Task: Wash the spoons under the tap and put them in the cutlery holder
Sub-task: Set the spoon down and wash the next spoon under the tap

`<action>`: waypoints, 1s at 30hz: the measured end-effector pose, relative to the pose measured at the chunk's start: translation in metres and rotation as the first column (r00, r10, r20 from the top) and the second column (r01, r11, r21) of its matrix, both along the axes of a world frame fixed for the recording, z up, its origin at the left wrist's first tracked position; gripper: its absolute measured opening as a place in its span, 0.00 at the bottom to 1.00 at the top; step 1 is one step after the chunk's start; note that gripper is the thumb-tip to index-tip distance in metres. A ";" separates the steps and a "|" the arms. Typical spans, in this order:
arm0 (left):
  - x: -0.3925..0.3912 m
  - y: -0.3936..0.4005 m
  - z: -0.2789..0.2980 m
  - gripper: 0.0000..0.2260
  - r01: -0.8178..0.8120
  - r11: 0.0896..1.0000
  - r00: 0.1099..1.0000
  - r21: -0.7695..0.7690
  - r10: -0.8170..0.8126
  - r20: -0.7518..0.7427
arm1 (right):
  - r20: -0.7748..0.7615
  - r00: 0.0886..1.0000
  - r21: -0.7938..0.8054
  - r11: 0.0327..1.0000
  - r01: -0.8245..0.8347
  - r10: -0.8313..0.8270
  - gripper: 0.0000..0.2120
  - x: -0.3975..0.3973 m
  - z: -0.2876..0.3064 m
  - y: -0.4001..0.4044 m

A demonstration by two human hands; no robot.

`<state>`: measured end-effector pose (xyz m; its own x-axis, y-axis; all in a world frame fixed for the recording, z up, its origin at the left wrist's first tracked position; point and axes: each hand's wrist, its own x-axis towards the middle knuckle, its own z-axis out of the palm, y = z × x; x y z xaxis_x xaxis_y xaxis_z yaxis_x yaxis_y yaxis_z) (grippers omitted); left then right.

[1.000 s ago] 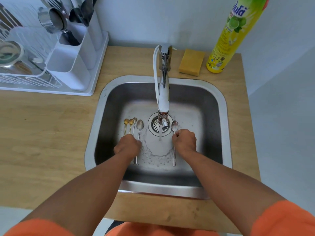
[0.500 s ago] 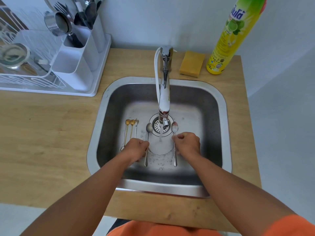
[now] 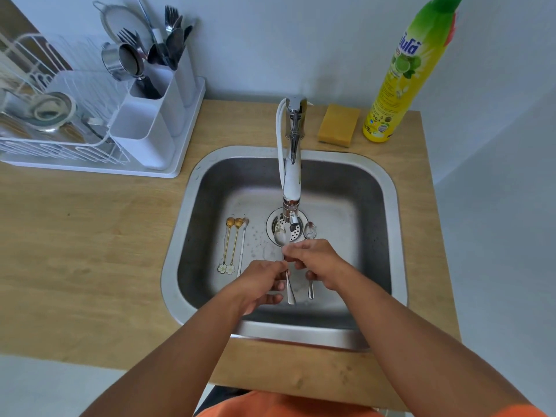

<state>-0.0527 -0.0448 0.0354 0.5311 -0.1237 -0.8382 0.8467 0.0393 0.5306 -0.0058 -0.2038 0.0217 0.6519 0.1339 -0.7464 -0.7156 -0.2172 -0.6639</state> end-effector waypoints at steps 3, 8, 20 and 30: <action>-0.001 -0.001 0.000 0.09 0.022 1.000 1.000 -0.002 -0.021 0.012 | -0.045 0.999 0.010 1.000 0.015 -0.015 0.08 0.001 0.001 0.000; 0.007 0.000 0.002 0.10 0.057 0.983 0.997 0.174 -0.065 0.037 | -0.026 0.999 -0.048 0.998 0.036 -0.037 0.05 0.003 0.006 -0.002; 0.055 -0.014 -0.008 0.13 -0.139 0.778 0.895 0.612 -0.166 0.414 | 0.162 0.960 -0.163 0.965 -0.203 0.229 0.05 0.004 0.005 -0.016; 0.032 -0.017 -0.014 0.04 -0.305 0.922 0.928 0.240 0.231 0.293 | 0.237 0.929 -0.270 0.938 -0.217 0.284 0.05 0.001 -0.002 -0.024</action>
<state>-0.0209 -0.0617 0.0211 0.7107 0.2702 -0.6496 0.6595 0.0658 0.7489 -0.0049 -0.2278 0.0202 0.7995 0.1614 -0.5786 -0.4196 -0.5392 -0.7302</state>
